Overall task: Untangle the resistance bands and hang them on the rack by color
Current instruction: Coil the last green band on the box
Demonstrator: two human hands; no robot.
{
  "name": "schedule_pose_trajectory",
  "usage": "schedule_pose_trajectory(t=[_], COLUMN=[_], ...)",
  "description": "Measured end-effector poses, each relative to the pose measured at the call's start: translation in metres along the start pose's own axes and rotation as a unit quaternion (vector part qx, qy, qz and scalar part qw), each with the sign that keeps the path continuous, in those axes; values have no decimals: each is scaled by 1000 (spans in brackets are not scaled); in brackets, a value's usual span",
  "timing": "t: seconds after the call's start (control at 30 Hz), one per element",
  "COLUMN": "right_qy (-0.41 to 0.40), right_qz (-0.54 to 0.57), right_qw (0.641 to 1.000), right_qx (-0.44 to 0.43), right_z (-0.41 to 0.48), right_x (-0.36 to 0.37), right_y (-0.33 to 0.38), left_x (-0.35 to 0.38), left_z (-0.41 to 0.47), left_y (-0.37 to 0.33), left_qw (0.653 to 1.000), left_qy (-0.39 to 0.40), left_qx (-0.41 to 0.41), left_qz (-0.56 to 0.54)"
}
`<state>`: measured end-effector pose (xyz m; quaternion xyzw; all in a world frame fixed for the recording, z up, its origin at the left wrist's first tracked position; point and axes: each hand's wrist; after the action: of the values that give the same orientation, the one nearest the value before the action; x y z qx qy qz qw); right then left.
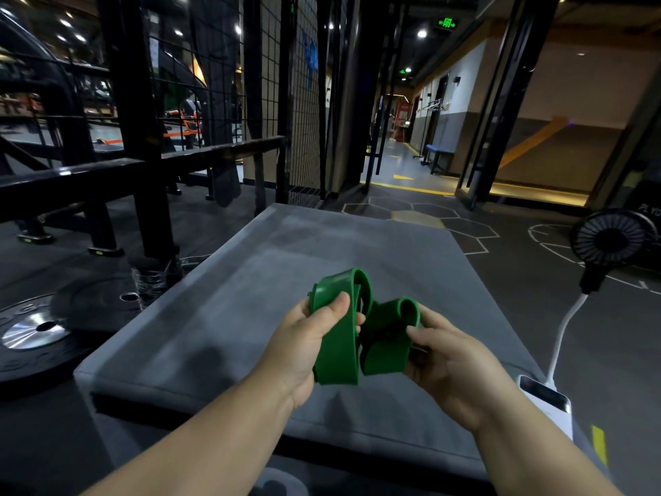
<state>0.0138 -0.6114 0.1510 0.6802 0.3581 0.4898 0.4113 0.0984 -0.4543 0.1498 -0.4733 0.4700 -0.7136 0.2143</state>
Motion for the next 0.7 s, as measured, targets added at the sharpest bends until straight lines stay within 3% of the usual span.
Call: schedule_pose_trajectory(t=[0.13,0.23,0.37,0.5,0.7], right_qy=[-44,-134,-277,-295,-271], right_qz=[9,-62,-255,-400,-447], right_qw=[999,987,920,853,826], right_qx=[-27,-61,-110,-160,-210], right_z=[7,11,6,1,-4], right_x=[-1,-2,-1,9,17], right_y=[-5,-7,-6,-11,-16], left_x=[2,4,8,12,13], left_z=[-3,-7,-12,-12,-7], left_y=[2,4,8,13,18], left_qw=[1000,999,997,1000,1000], left_qy=[15,40,62,17,-25], left_qx=[-12,-22,-9,-15,-4], left_qz=[14,30,35,5,-5])
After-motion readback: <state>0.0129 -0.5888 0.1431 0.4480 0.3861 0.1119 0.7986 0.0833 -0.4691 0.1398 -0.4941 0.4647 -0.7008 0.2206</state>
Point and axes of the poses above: each hand's wrist, its own z-axis towards the middle knuckle, its own x-axis out of the palm, y = z × x, and after that the axes turned 7 degrees about x, right-handed
